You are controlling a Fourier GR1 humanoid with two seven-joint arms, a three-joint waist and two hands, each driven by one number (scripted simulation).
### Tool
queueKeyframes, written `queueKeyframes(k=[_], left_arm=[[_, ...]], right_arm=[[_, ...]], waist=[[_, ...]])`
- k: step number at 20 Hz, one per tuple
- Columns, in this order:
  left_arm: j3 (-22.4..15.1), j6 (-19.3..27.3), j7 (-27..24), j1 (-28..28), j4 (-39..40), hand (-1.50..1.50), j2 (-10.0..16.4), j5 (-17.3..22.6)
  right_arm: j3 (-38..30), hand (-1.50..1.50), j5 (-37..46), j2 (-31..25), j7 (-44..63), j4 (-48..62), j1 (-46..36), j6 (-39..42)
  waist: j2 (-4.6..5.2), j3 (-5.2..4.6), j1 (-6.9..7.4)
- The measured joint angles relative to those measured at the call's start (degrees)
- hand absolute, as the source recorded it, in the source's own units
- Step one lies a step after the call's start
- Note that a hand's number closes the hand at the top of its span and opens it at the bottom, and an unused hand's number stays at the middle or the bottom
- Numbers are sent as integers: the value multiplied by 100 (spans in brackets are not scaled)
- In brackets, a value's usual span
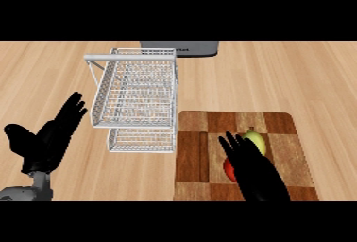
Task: Pick the tomato from the cutting board and place it in the tiered basket
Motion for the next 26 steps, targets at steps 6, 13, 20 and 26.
queueKeyframes(k=[6,13,20,26], left_arm=[[297,-307,-39,-6,119,0,-28,11],[423,-431,46,-69,145,0,-161,-134],[467,-428,136,-97,59,0,-301,-276],[507,-502,77,9,44,0,-391,-358]], right_arm=[[-266,-150,511,170,-532,528,63,-327],[-406,150,558,425,-612,600,132,314],[-381,150,884,329,-1104,756,73,456],[-625,150,1144,106,-1781,979,-5,112]], waist=[[0,-1,-2],[-12,-13,-1],[-54,-35,11],[-73,-46,28]])
